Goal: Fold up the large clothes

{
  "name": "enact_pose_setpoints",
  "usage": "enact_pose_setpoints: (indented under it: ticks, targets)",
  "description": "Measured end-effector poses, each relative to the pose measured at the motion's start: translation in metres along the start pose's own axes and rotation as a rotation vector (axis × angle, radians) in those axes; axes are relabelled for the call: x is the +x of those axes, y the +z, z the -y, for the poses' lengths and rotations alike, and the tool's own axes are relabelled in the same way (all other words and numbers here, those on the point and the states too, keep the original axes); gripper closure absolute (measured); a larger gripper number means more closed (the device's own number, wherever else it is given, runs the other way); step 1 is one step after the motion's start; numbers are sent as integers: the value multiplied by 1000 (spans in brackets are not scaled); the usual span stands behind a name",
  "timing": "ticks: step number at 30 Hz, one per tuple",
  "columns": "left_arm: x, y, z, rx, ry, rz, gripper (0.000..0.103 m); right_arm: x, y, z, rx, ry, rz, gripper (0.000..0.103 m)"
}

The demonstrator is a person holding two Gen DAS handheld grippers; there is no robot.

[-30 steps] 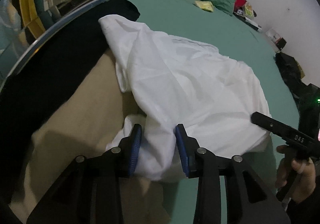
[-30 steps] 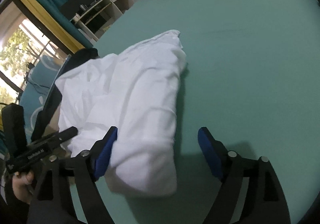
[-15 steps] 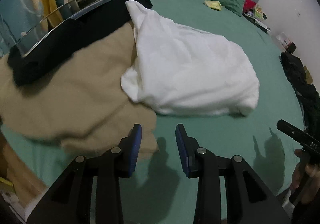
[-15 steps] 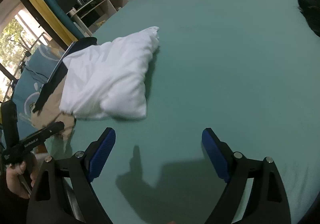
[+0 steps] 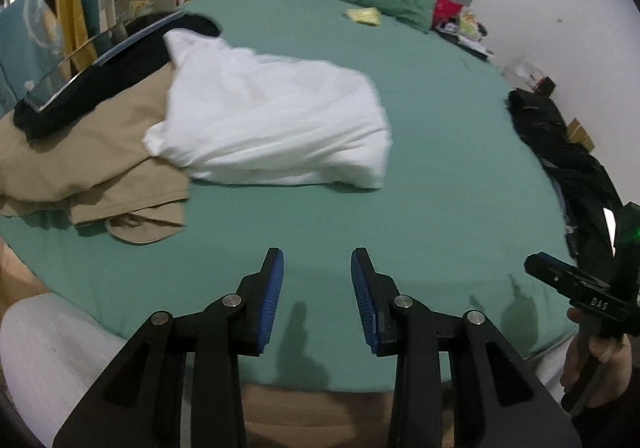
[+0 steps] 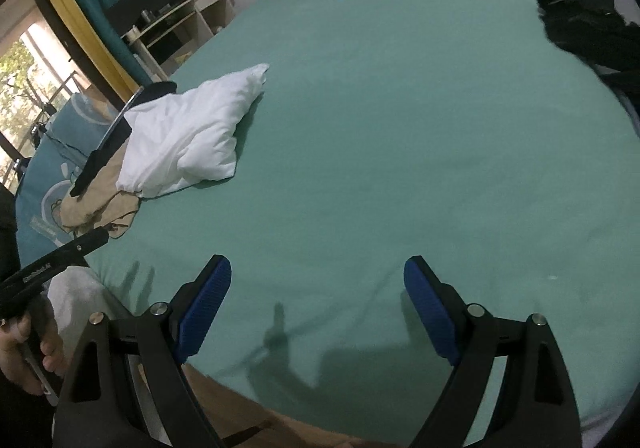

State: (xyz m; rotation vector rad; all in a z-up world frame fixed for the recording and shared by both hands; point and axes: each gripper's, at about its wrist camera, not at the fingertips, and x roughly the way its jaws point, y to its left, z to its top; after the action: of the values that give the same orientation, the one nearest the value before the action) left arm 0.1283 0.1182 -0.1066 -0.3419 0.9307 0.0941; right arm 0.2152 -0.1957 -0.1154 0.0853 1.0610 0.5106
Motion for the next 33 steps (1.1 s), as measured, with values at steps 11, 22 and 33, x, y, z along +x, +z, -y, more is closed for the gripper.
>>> enact_pose_setpoints:
  ticks: [11,22,33]
  targets:
    - [-48,13,82,105,-48,92,66,-70,8,38,35,-32,125,15]
    - [-102,38,141,196,-105,231,66,-145,32,38,-25,-63,268,15]
    - [-165,54,159,229,-1,511,42,-191,57,-4,-110,-80,444,15]
